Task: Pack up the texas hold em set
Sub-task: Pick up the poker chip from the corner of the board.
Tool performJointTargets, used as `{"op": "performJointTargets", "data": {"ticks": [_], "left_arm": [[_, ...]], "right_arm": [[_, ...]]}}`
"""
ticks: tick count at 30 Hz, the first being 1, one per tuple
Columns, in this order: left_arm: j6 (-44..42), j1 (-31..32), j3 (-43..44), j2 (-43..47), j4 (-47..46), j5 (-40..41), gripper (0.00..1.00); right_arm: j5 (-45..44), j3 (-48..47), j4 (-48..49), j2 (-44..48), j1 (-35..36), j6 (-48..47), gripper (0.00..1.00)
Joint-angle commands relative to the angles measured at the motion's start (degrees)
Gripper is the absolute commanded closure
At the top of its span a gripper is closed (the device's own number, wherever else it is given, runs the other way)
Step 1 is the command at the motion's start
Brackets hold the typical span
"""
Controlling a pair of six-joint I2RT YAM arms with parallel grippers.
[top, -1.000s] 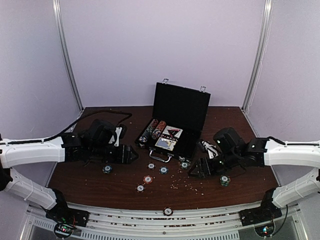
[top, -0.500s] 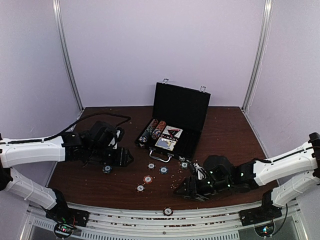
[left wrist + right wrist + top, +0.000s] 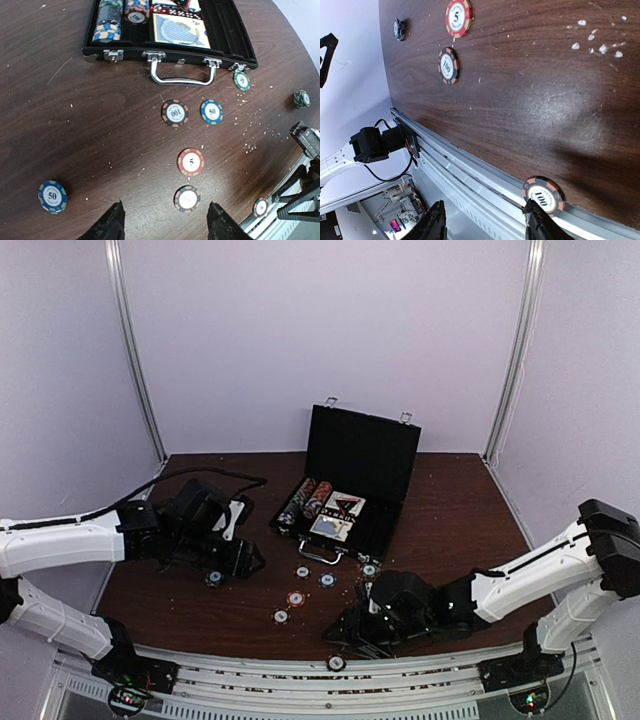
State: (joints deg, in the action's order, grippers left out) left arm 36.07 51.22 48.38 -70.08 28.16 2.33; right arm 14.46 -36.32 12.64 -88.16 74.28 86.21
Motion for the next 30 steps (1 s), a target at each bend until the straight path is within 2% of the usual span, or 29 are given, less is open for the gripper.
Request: {"op": "performJointTargets", "data": {"ticks": [1, 6, 15, 23, 30], "left_arm": [[-5.98, 0.03, 3.1, 0.54, 1.17, -2.56, 0.42], [-6.41, 0.02, 4.91, -0.82, 0.95, -5.93, 0.42], [-13.84, -0.26, 9.57, -3.67, 3.03, -3.9, 0.42], [-17.22, -3.12, 10.86, -3.52, 4.09, -6.55, 0.42], [-18.51, -5.01, 11.42, -3.61, 3.96, -8.1, 0.42]], "right_arm": [[-1.67, -1.85, -4.05, -0.11, 1.34, 1.97, 0.47], [-3.66, -2.54, -10.66, 1.02, 2.11, 1.73, 0.47], [-5.99, -2.01, -10.85, -0.74, 3.45, 4.36, 0.48], [-8.42, -1.04, -8.47, -1.9, 4.73, 8.9, 0.49], [-9.03, -3.67, -14.01, -3.2, 5.85, 10.25, 0.51]]}}
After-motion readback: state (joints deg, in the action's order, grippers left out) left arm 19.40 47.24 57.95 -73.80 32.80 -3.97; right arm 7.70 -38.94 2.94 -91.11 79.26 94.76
